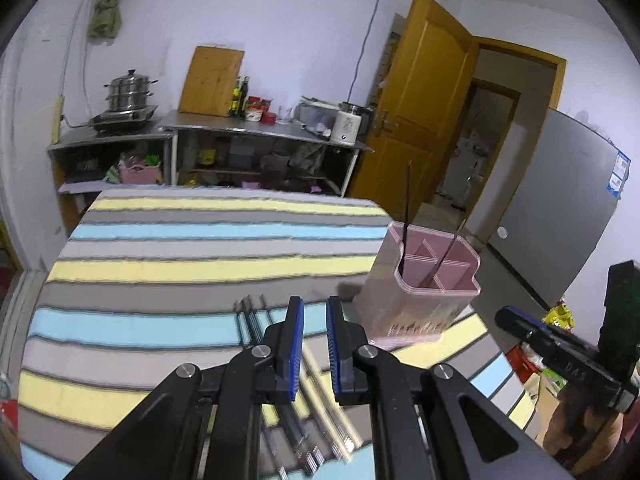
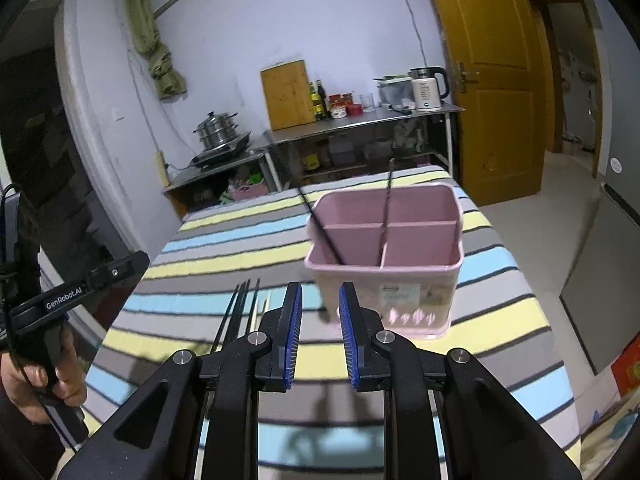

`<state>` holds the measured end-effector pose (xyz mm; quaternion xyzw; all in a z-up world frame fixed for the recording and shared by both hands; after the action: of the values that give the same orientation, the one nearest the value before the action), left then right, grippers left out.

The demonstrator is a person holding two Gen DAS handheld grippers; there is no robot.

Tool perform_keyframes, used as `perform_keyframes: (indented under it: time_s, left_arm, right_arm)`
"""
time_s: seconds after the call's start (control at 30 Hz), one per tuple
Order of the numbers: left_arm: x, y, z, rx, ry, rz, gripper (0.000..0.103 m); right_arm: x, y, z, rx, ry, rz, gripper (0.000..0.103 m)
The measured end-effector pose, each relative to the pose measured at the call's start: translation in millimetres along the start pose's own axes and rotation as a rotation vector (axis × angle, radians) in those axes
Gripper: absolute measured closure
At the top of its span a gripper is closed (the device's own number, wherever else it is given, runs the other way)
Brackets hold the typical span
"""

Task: Organize utensils
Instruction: 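Open both tools to release the chopsticks into the basket compartments, then move both tools back down to the remaining chopsticks on the table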

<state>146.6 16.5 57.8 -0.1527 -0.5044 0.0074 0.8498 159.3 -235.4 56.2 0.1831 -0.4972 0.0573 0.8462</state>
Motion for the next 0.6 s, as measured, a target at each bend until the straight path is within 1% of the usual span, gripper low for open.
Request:
perform_keyframes:
  time_s: [0.13,0.3,0.47,0.6]
  left_arm:
    - [-21.5,10.2,15.7,0.02,0.024,0.017,0.093]
    - [-36.7,19.8,20.9,0.028,0.054,0.047,0.093]
    - [-49.2,27.6,19.9,0.034,0.083,0.081,0.092]
    - [-56.5,31.7,11.1,0.042,0.116,0.099,0.092]
  right_arm:
    - [-14.1,10.8,4.3,0.02,0.021,0.028,0.083]
    - [-27.9,21.2,4.3,0.045,0.053,0.046,0.083]
    - [-39.3,28.8,0.7,0.055,0.08,0.062,0.083]
    - [-46.9,32.9,-4.1,0.062,0.102,0.066,0.083]
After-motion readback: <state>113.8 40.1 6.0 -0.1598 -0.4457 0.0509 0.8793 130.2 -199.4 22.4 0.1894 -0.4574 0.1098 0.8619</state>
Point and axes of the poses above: each gripper's, at about its wrist camera, not at the fingertips, and z roughly against the way its jaws point, y to its left, x to its top, the point moved 2 cm from there along -z, roughly the way its jaws point, and after that the axes turned 8 degrees about -y, right-handed, at the moved point
